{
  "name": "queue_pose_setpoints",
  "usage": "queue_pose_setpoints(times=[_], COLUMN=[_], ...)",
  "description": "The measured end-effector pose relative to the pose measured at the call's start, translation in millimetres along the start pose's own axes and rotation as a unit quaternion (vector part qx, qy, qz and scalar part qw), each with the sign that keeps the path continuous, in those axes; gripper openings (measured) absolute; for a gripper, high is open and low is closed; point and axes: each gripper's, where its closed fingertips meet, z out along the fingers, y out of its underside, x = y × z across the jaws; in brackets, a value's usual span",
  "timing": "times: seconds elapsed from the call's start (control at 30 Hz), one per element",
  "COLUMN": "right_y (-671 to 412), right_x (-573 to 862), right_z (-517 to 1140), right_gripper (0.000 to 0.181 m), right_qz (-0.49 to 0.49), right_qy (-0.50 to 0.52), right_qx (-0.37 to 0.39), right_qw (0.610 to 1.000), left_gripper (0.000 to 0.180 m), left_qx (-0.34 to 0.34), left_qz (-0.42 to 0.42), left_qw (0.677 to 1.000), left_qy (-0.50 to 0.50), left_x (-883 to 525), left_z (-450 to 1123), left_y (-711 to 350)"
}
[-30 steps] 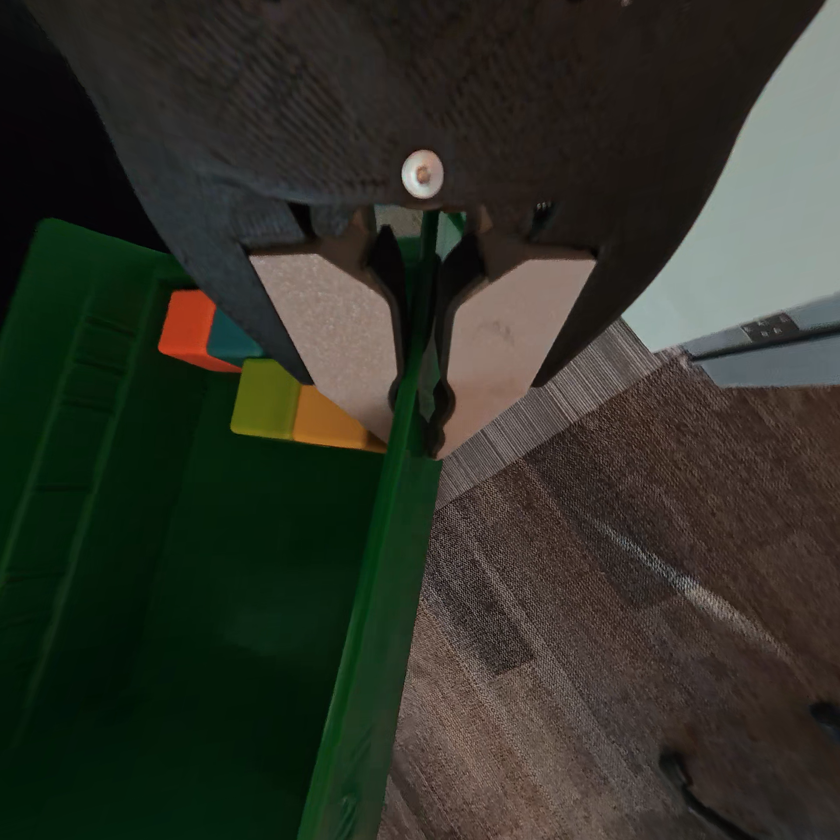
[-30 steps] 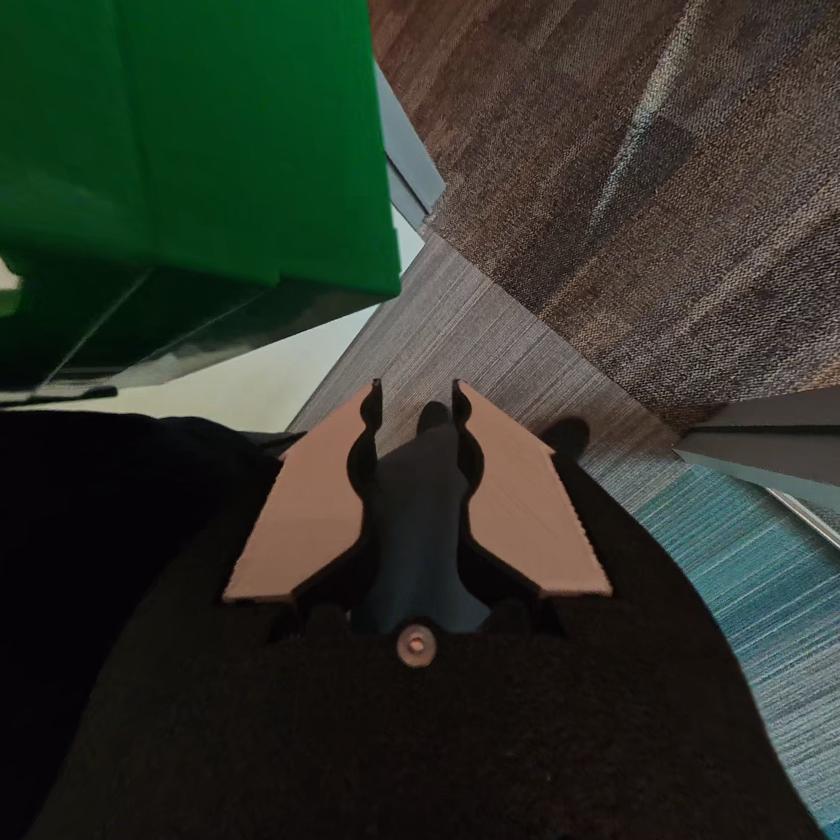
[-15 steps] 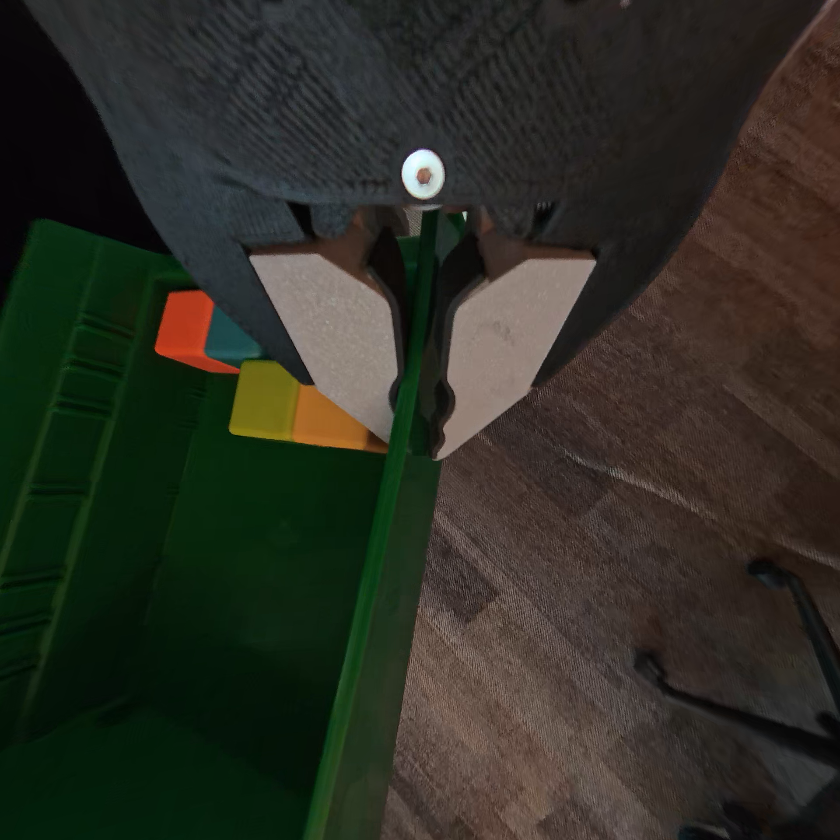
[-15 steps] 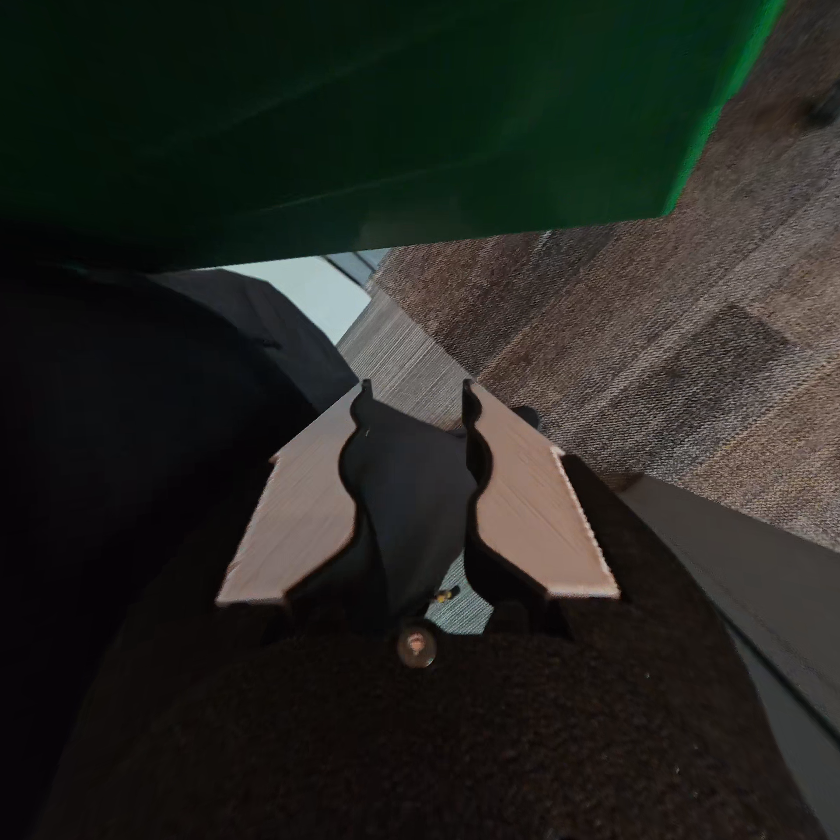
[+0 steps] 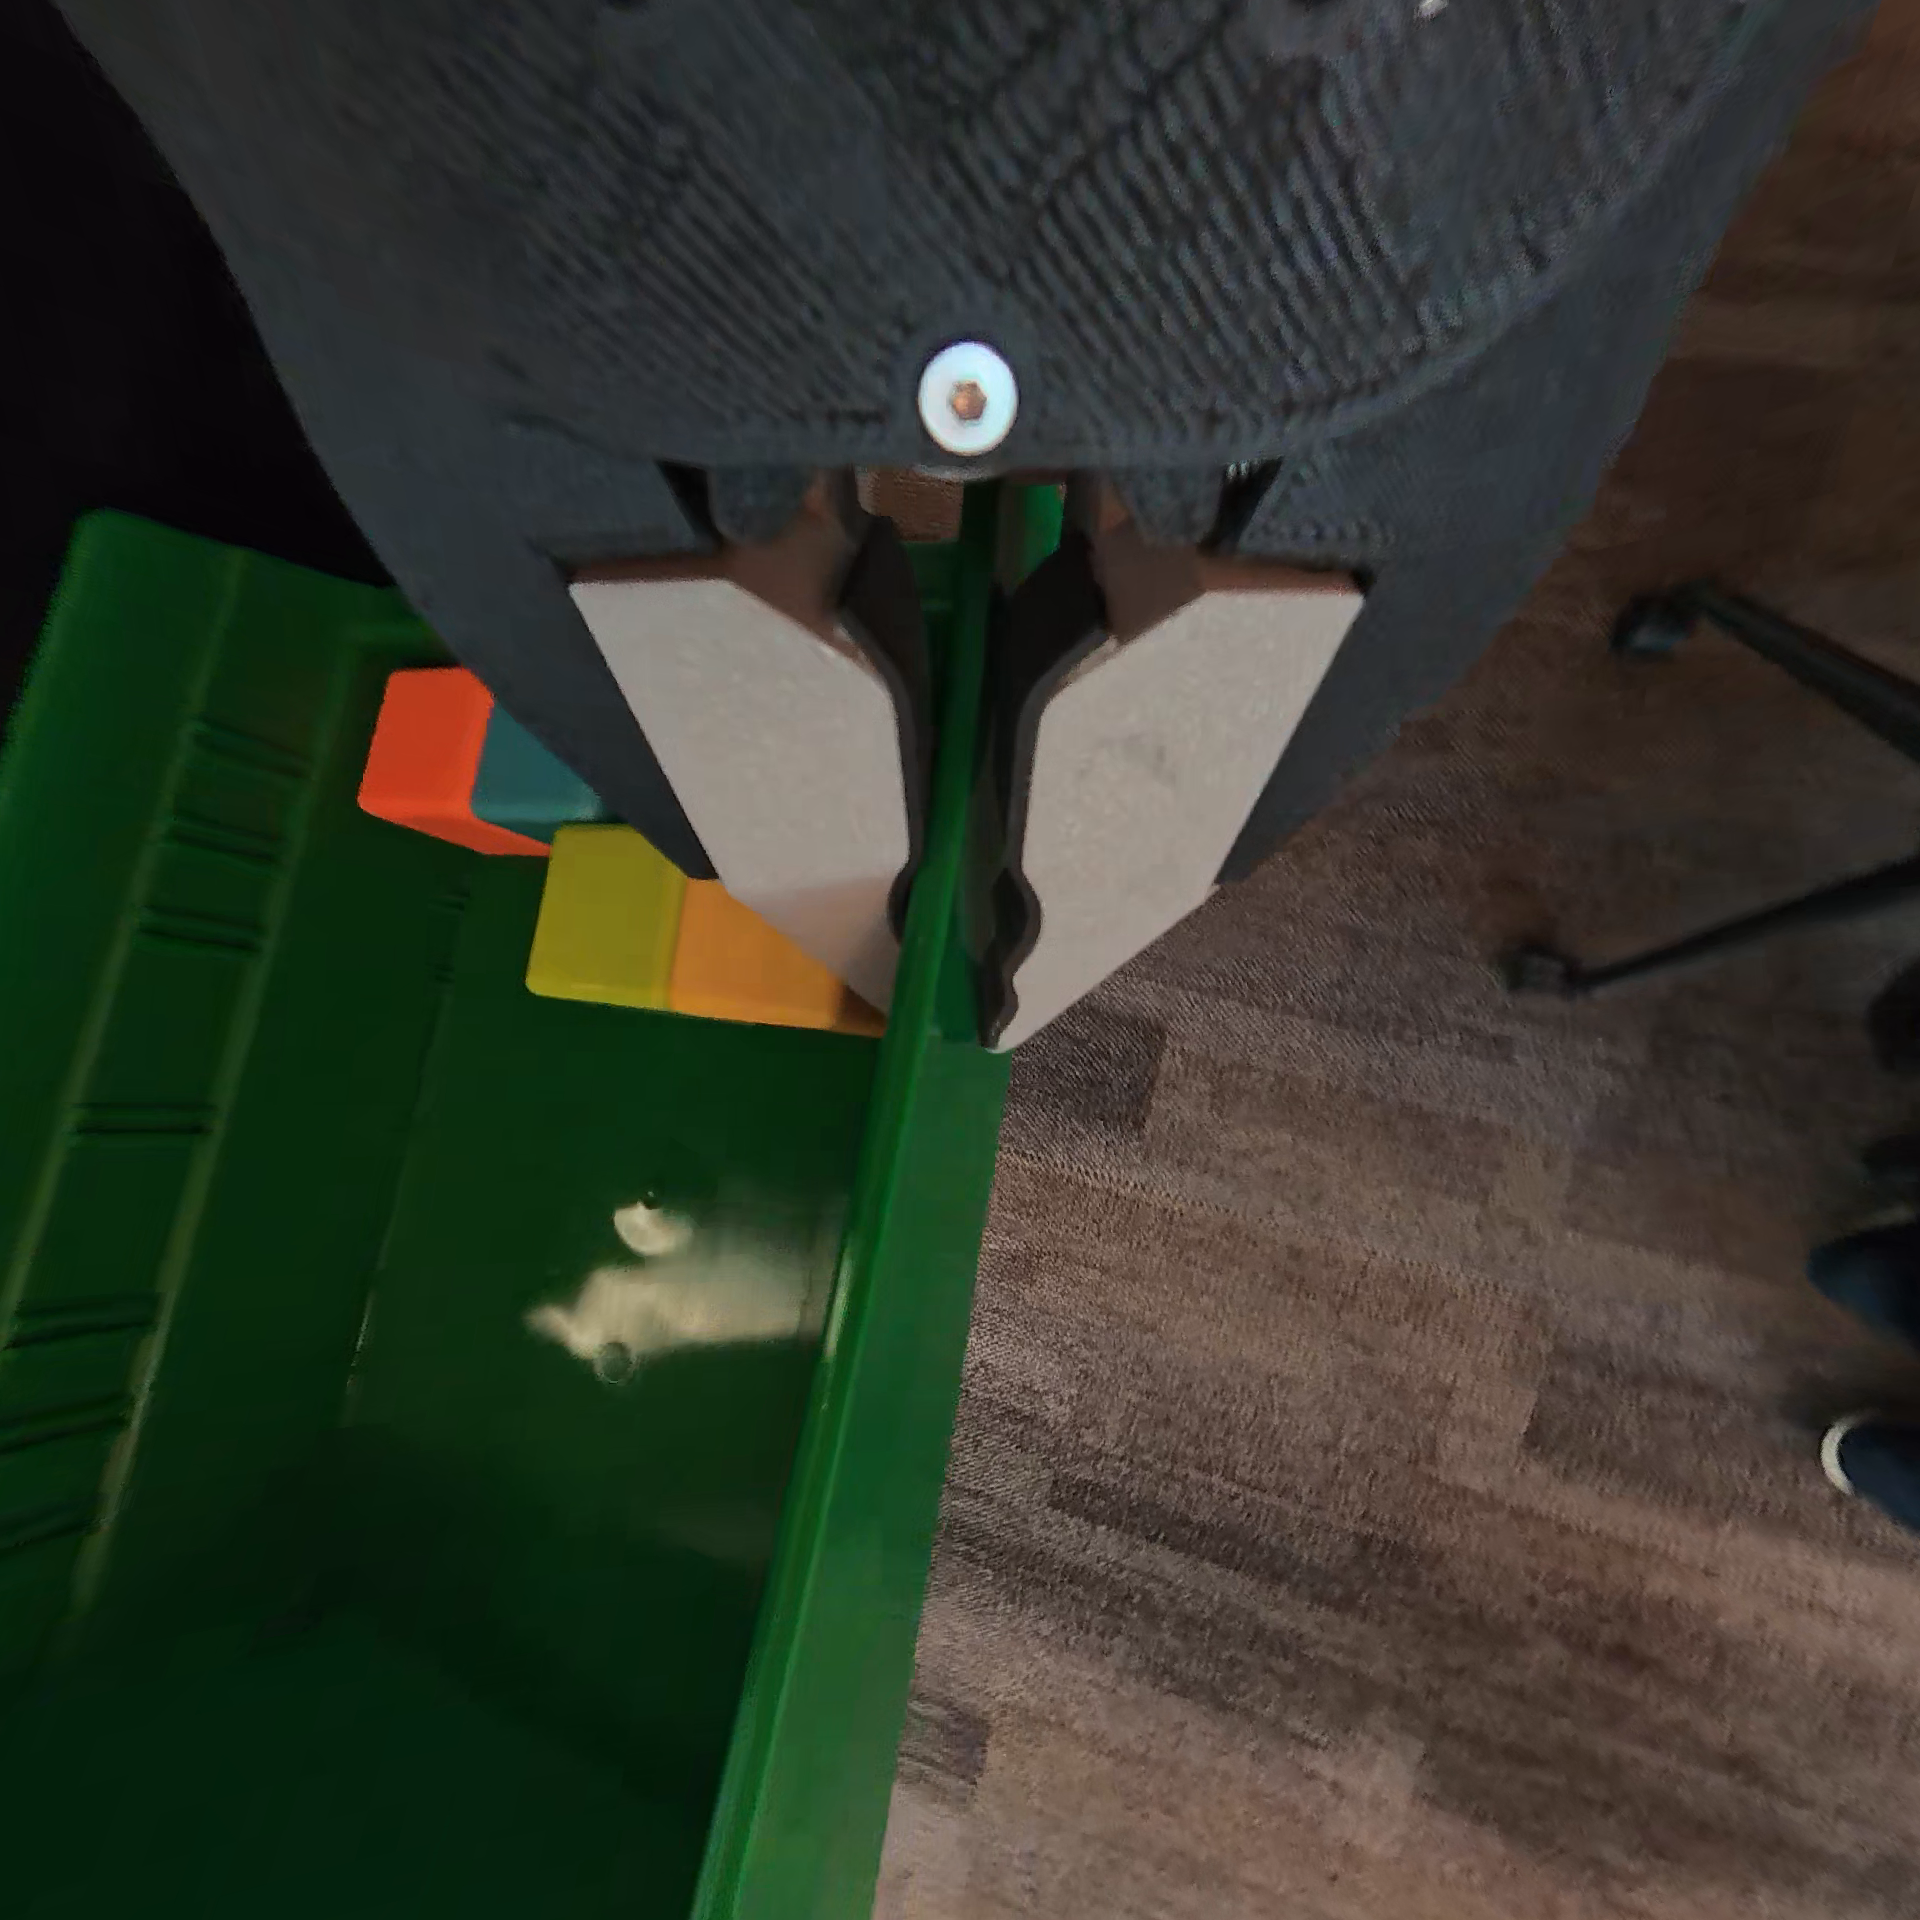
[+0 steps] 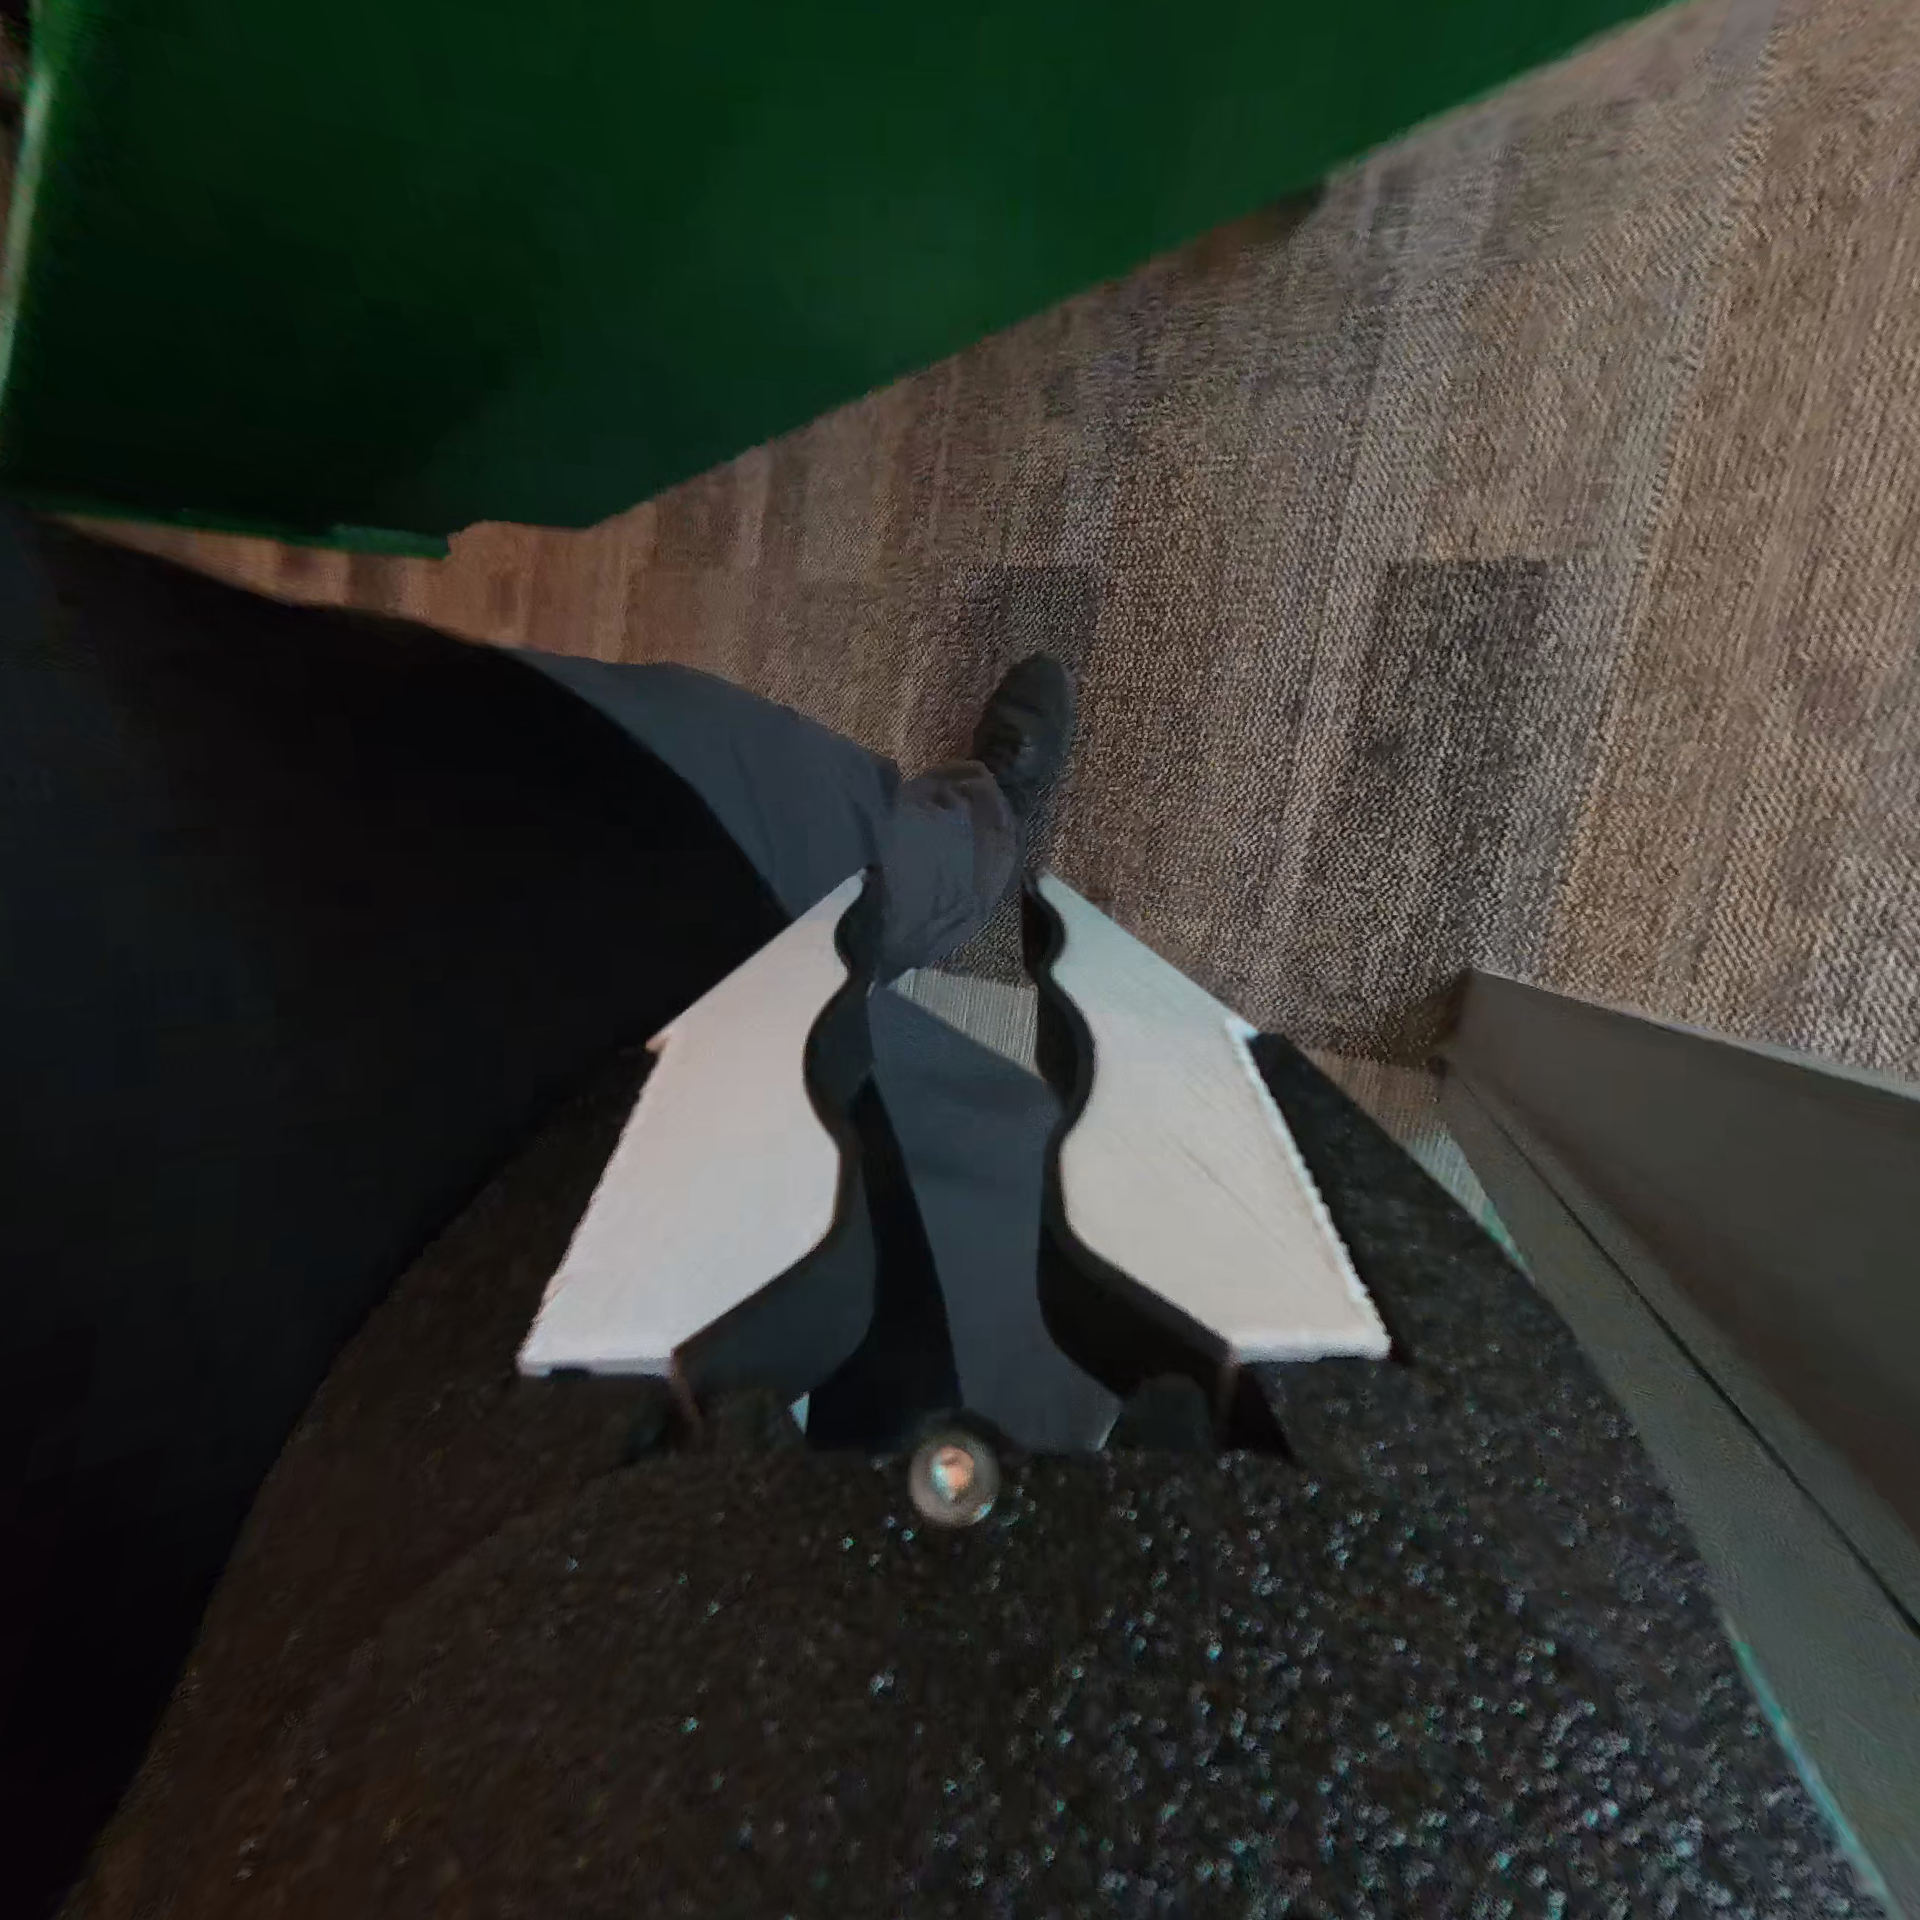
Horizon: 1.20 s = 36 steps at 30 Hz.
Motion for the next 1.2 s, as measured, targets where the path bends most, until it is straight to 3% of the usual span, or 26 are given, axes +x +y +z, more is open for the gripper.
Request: queue_pose_setpoints(times=[0.13, 0.27, 0.47, 0.57, 0.73, 0.83, 0.93, 1.03, 1.2], right_y=[-51.5, -133.2, -182.4, -183.8, -250.3, -274.5, -332.3, -360.2, -395.4], right_x=[0.3, 28.8, 62.7, 124.2, 271.1, 364.6, 418.4, 469.3, 556.9], right_z=[12.3, 19.7, 33.7, 49.9, 62.9, 57.4, 12.1, -17.1, -65.9], right_gripper=[0.011, 0.021, 0.020, 0.020, 0.018, 0.020, 0.011, 0.021, 0.021], right_qz=[0.040, 0.082, 0.091, 0.109, 0.164, 0.216, 0.180, 0.184, 0.232], right_qy=[0.064, 0.137, 0.139, 0.167, 0.158, 0.164, 0.165, 0.166, 0.189], right_qx=[0.039, 0.090, 0.104, 0.077, 0.150, 0.127, 0.158, 0.136, 0.162], right_qw=[0.996, 0.983, 0.980, 0.977, 0.962, 0.954, 0.957, 0.959, 0.940], left_gripper=[0.004, 0.004, 0.004, 0.004, 0.004, 0.004, 0.004, 0.004, 0.004], left_qx=[-0.013, -0.026, -0.030, -0.038, -0.040, -0.059, -0.073, -0.071, -0.059], left_qz=[0.055, 0.088, 0.101, 0.101, 0.130, 0.120, 0.125, 0.128, 0.109], left_qw=[0.997, 0.992, 0.988, 0.985, 0.981, 0.984, 0.982, 0.982, 0.983], left_qy=[0.056, 0.082, 0.116, 0.135, 0.135, 0.119, 0.117, 0.118, 0.134], left_x=[-40.8, -78.8, -121.4, -138.6, -171.2, -197.4, -219.0, -237.7, -272.8], left_z=[22.3, 45.7, 96.0, 135.4, 209.8, 246.9, 282.4, 319.0, 386.0], left_y=[-43.4, -86.9, -151.6, -190.9, -283.5, -351.4, -421.7, -489.3, -587.8])
